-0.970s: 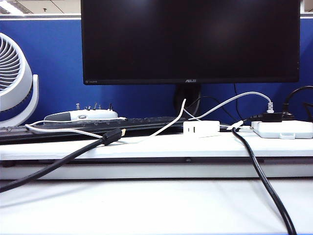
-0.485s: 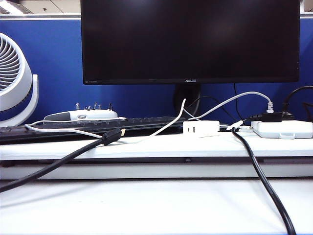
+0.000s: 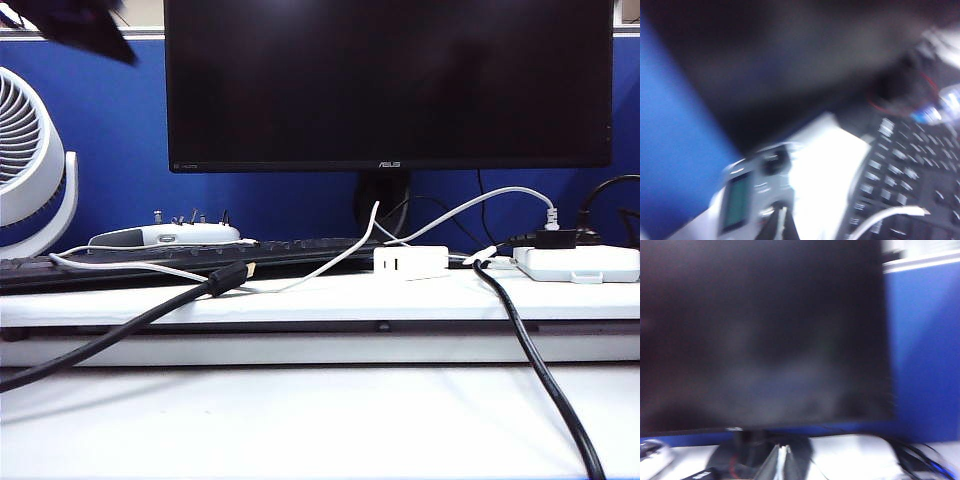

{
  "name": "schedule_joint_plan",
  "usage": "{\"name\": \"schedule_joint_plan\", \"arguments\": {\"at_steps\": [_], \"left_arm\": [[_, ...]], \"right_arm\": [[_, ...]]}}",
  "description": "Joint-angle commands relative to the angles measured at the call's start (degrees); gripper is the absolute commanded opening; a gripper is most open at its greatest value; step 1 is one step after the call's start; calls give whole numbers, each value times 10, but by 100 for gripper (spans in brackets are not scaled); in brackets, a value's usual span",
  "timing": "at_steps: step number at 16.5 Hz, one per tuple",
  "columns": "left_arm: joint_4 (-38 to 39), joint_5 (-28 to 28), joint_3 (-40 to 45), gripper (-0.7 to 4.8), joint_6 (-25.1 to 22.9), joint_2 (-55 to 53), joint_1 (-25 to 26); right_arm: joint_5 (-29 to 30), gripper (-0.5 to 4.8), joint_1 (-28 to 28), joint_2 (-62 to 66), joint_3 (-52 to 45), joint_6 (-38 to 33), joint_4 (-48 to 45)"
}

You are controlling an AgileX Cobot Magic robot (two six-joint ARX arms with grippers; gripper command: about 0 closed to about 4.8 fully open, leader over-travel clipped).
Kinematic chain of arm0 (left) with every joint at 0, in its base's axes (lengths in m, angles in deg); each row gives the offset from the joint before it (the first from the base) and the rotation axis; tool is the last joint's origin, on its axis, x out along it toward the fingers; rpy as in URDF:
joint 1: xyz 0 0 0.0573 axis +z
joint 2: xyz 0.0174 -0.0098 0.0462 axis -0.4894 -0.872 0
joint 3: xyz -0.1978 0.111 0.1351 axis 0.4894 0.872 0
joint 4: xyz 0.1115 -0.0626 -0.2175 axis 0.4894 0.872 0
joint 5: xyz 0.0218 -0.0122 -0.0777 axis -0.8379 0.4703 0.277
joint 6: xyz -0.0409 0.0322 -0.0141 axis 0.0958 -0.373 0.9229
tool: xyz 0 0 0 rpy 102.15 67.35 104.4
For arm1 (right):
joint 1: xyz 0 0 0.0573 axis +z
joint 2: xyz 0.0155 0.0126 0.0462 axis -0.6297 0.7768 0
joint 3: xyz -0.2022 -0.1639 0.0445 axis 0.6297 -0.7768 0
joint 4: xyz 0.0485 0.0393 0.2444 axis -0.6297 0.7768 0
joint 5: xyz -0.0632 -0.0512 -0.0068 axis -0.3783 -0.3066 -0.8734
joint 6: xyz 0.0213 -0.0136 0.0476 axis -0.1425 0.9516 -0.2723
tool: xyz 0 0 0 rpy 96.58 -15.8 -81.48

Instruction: Pick up the Type-C charging cable and the charging base, insert one end of the Type-C charger into the corresponding slot on the base, and finally place the plugged-in charger back on the table.

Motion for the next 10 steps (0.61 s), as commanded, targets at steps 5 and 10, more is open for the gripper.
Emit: {"name": "schedule_joint_plan", "arguments": {"at_steps": [5,10], "left_arm": [[7,6,-3,-5,-242,-127,-116],[13,-8,-66,-5,-240,-220,-118]], "right_arm": [[36,-1,94,120,48,15,-43],[38,-1,165,133,48,94,-45]]}}
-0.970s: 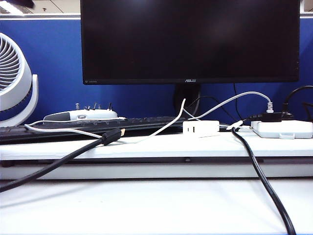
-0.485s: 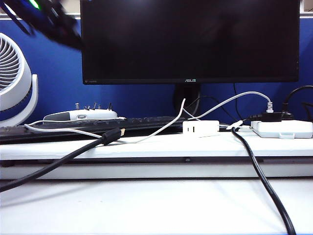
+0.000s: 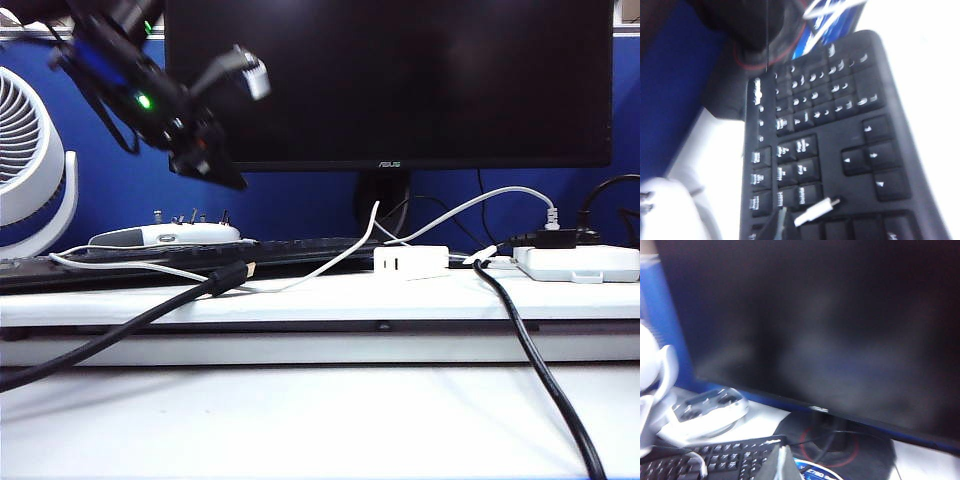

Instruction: Pick up the Type-C charging cable and the charging base, insert one end of the Type-C charger into the corresponding slot on the base, and finally place the plugged-in charger back on the table.

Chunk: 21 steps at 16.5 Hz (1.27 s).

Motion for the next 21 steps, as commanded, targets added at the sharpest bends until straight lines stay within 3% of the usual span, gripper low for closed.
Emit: {"name": "schedule_joint_plan", "arguments": {"at_steps": [1,2,3,5,9,21], "left_arm": [[14,-11,-49,30,0,-45,0],[25,-11,-55,185,-1,-47,-1],[37,-13,-60,256,-16,-46,-3],[98,-17,-81,255,-92,-47,-3],[125,-14,-96,255,-153,-47,-3],[126,-37,-96,241,-147,-99,-2]], "right_arm": [[3,-1,14,5,3,8,-9],[3,-1,14,7,4,8,-9],[3,-1,14,7,4,8,-9],[3,-1,14,9,3,8,-10],[6,-1,14,9,4,8,-11],[12,-1,15,9,4,8,-25]]}}
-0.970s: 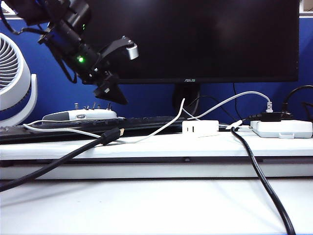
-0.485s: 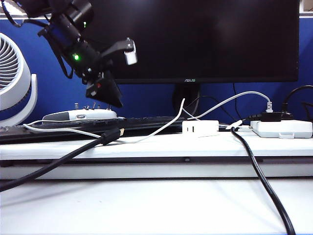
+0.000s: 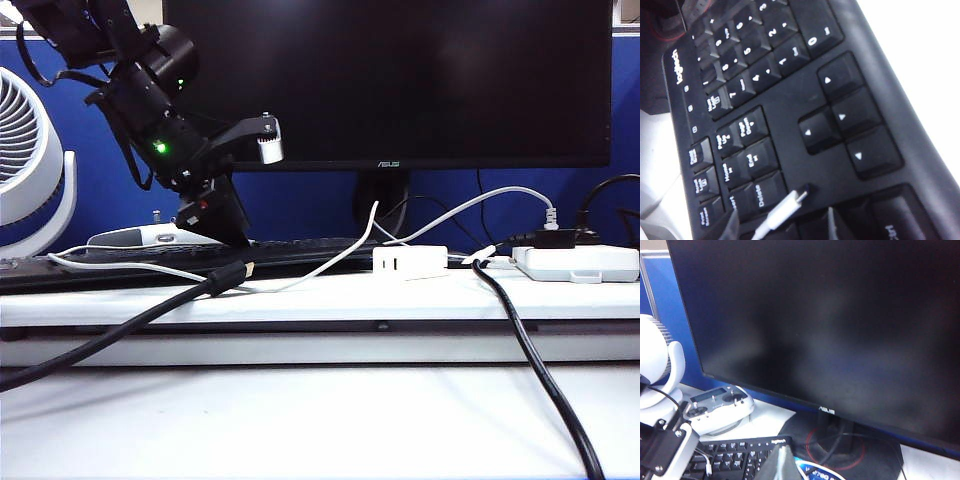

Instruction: Pick up the Type-C charging cable and the charging base, insert one end of the Type-C charger into the corresponding slot on the base, and finally place the plugged-in charger back on the table.

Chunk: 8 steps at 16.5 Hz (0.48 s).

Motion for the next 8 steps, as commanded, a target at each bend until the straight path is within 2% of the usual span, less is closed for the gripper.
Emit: {"name": "schedule_joint_plan", "arguments": {"at_steps": [1,3,4,8], "left_arm": [[0,-21,-2,236,3,-7,0],[10,-33,-11,231,11,-7,0],[15,-34,-25,206,21,-7,0],[21,-36,-64,207,22,-7,0]], "right_arm": [[3,-1,1,-1,4,2,-15],[3,-1,1,-1,4,2,-16],[3,-1,1,-1,4,2,-16],[3,-1,1,-1,4,2,-16]]}}
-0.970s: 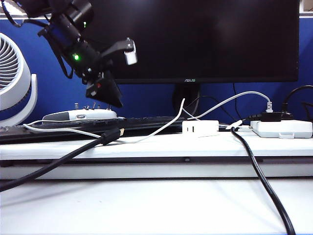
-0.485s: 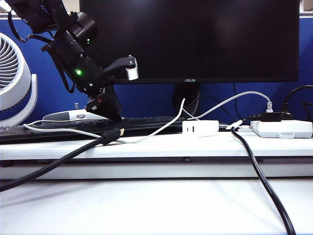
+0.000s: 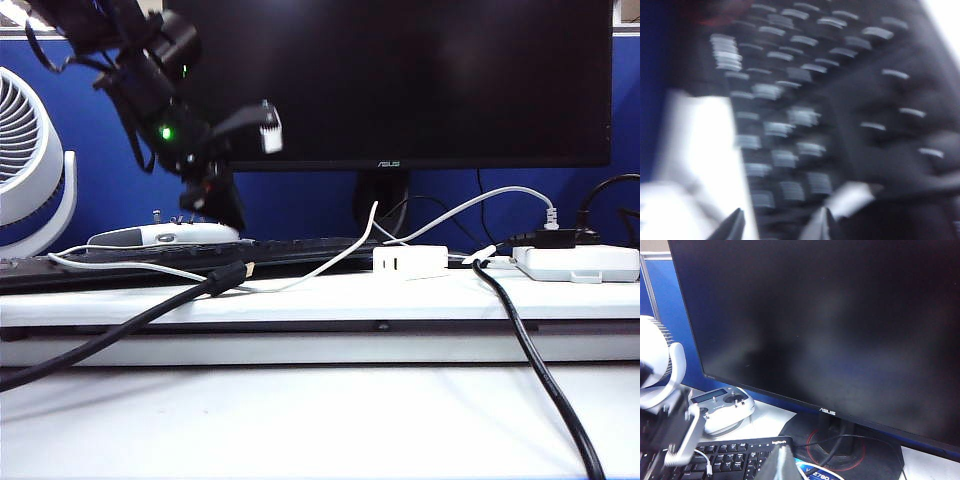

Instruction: Pick up the Type-C charging cable and the charging base, insert one end of the Type-C charger into the corresponding slot on the base, and finally place the plugged-in charger back on the table.

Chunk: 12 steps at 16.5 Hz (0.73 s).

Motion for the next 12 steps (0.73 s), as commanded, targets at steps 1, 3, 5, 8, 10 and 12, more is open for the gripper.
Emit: {"name": "schedule_joint_plan", "arguments": {"at_steps": [1,3,5,8,10,12], "left_arm": [[11,8,-9,207,1,2,-2],[41,13,-9,210,-7,-9,-2],[41,14,-9,210,-16,-15,-2],[42,14,-9,210,-26,-15,-2],[39,14,-9,209,-27,-18,-2],[45,16,-9,208,-27,-26,3]], "right_arm": [[2,-1,1,-1,4,2,-16],[2,-1,1,-1,4,2,-28],[2,-1,1,-1,4,2,-35],[2,-1,1,-1,4,2,-37],[2,-1,1,-2,4,1,-39],[7,-1,1,-2,4,2,-43]]}}
